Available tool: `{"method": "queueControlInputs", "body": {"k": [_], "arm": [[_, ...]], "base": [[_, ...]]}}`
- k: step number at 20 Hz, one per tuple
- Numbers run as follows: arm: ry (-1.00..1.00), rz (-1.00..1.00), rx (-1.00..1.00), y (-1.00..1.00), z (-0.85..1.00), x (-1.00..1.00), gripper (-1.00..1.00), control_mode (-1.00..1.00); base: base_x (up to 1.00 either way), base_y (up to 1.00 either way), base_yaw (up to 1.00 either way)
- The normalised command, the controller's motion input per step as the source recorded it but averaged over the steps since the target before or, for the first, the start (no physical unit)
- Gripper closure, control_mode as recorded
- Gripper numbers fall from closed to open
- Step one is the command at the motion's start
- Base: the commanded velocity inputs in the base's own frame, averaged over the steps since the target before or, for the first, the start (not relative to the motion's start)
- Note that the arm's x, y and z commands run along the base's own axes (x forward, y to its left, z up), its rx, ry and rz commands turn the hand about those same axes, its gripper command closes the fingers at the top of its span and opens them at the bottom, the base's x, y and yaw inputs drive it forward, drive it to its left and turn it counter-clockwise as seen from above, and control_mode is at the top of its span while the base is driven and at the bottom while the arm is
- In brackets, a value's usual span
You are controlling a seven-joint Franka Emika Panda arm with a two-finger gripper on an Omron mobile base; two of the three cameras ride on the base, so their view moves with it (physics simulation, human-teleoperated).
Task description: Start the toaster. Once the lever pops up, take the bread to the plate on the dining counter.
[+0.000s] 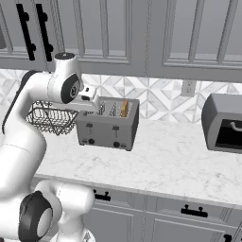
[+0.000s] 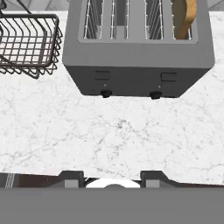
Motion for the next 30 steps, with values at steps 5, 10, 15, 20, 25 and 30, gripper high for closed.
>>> {"method": "queueControlInputs", "body": {"k": [5,10,15,20,25,30], "arm": [[0.00,-0.01,0.04,-0.16,0.00,0.00,-1.00,-1.00],[0.00,0.00,0.12,-0.46,-0.03,0.00,-1.00,-1.00],[0.00,0.00,0.08,-0.46,-0.15,0.00,-1.00,-1.00],[0.00,0.00,0.00,-0.39,-0.24,0.01,1.00,-1.00],[0.00,0.00,0.00,-0.24,-0.24,0.12,1.00,-1.00],[0.00,0.00,0.00,-0.07,-0.22,0.23,1.00,-1.00]], "base": [[0.00,0.00,0.00],[0.00,0.00,0.00],[0.00,0.00,0.00],[0.00,0.00,0.00],[0.00,0.00,0.00],[0.00,0.00,0.00]]}}
